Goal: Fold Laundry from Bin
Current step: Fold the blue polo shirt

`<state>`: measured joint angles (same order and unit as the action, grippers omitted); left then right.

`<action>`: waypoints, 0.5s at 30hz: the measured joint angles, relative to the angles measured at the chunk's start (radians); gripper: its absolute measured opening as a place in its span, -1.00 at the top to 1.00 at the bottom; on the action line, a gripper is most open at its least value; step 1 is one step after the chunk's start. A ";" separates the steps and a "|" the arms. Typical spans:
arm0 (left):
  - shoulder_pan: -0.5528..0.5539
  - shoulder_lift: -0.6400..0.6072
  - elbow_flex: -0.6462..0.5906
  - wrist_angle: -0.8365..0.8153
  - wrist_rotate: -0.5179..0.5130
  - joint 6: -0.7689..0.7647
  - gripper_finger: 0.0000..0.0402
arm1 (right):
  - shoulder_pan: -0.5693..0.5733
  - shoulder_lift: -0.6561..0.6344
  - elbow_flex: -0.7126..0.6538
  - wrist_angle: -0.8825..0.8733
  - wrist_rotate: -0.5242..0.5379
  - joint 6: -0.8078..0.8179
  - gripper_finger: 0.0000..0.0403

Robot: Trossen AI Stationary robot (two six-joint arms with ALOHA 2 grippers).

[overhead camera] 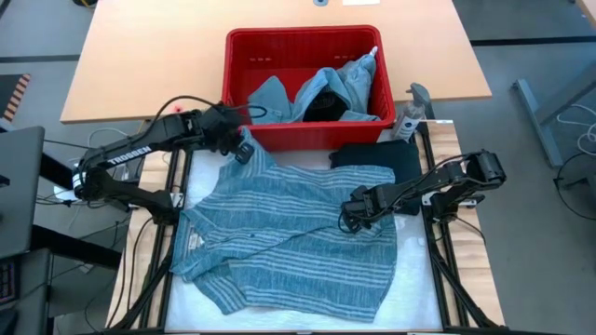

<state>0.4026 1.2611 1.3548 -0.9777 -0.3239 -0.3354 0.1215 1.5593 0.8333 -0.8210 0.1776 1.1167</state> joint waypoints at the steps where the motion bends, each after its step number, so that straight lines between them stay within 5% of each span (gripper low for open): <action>1: 0.000 0.001 0.000 -0.020 -0.010 0.022 1.00 | 0.000 0.000 0.000 0.000 0.000 0.000 0.90; 15: 0.001 0.093 0.020 -0.108 -0.067 0.177 0.99 | -0.006 0.000 0.000 0.008 0.000 -0.025 0.90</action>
<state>0.4039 1.3538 1.3750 -1.0852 -0.3906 -0.1584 0.1150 1.5593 0.8337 -0.8135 0.1776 1.0912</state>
